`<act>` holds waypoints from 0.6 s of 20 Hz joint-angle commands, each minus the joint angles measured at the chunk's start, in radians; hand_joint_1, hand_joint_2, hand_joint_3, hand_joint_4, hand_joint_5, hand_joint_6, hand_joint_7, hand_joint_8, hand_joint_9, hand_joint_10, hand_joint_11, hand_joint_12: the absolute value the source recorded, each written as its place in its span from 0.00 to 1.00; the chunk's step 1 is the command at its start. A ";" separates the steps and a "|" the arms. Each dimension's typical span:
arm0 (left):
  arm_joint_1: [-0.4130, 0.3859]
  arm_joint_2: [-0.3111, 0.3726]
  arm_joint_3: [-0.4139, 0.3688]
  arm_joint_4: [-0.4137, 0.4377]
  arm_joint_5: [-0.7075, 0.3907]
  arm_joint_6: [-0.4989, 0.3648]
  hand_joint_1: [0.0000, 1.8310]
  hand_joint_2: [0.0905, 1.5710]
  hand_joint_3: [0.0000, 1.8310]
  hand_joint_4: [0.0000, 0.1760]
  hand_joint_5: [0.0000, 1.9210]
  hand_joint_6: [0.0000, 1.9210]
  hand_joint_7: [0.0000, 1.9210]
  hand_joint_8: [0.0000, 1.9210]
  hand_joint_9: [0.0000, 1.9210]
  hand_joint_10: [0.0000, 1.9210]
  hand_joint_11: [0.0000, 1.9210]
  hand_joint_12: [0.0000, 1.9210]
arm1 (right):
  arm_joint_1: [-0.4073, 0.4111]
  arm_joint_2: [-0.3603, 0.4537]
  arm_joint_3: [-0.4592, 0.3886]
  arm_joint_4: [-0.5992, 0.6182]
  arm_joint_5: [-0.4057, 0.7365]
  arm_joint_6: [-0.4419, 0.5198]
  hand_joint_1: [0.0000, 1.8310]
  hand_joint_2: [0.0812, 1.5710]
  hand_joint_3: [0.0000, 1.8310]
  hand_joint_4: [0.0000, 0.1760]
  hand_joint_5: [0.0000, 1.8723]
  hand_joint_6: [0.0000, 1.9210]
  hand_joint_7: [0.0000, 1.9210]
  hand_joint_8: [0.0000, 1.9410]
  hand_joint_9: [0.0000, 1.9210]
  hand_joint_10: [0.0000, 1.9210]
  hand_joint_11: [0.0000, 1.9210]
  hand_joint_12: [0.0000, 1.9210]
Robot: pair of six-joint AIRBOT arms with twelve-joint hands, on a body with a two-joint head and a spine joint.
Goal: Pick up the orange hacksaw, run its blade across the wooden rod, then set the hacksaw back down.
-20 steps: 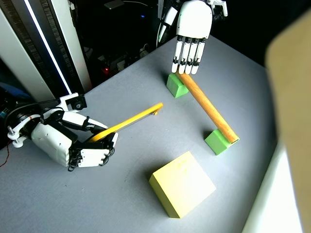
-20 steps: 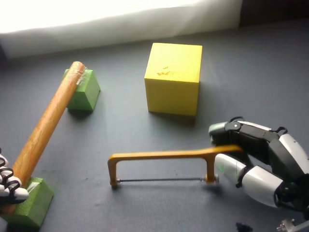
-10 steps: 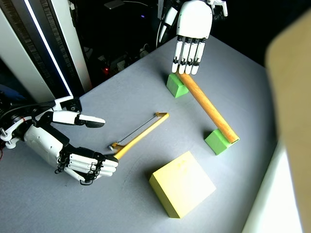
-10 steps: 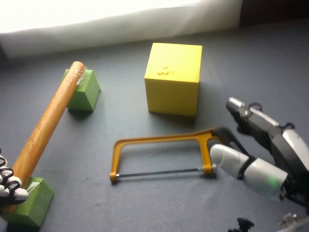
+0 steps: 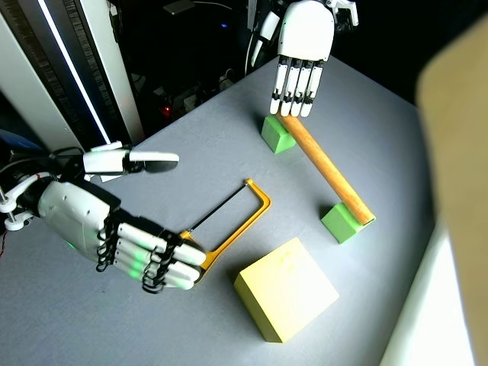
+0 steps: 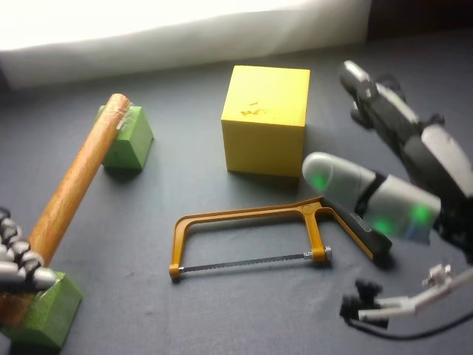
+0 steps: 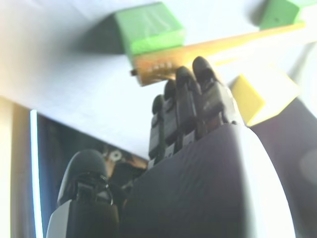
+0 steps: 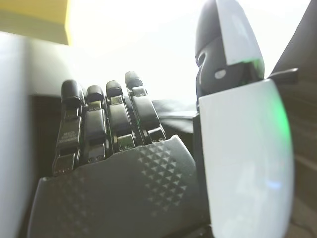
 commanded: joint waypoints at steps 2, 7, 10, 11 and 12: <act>-0.015 -0.008 0.019 -0.139 -0.074 0.072 0.05 0.80 0.00 0.00 0.08 0.00 0.11 0.00 0.10 0.00 0.00 0.21 | 0.043 0.037 -0.003 -0.106 0.033 -0.020 0.32 0.64 0.00 0.00 0.06 0.00 0.02 0.00 0.01 0.00 0.00 0.25; -0.024 -0.029 0.058 -0.357 -0.221 0.211 0.02 0.81 0.00 0.00 0.10 0.00 0.13 0.00 0.12 0.01 0.00 0.25 | 0.184 0.103 0.076 -0.439 -0.182 -0.039 0.30 0.70 0.00 0.00 0.19 0.01 0.20 0.01 0.19 0.02 0.01 0.62; -0.032 -0.042 0.075 -0.411 -0.358 0.228 0.08 0.79 0.00 0.00 0.15 0.01 0.21 0.01 0.19 0.01 0.00 0.39 | 0.272 0.122 0.123 -0.642 -0.263 -0.013 0.31 0.73 0.00 0.00 0.33 0.01 0.40 0.02 0.41 0.11 0.24 0.70; -0.034 -0.046 0.084 -0.416 -0.420 0.232 0.10 0.80 0.00 0.00 0.19 0.01 0.23 0.01 0.22 0.02 0.00 0.48 | 0.300 0.128 0.129 -0.682 -0.271 -0.024 0.34 0.71 0.00 0.00 0.41 0.01 0.48 0.05 0.43 0.30 0.31 0.77; -0.035 -0.050 0.091 -0.416 -0.471 0.240 0.12 0.81 0.00 0.00 0.27 0.02 0.29 0.02 0.29 0.04 0.04 0.56 | 0.315 0.131 0.132 -0.708 -0.273 -0.030 0.38 0.69 0.00 0.00 0.52 0.04 0.57 0.10 0.46 0.55 0.40 0.87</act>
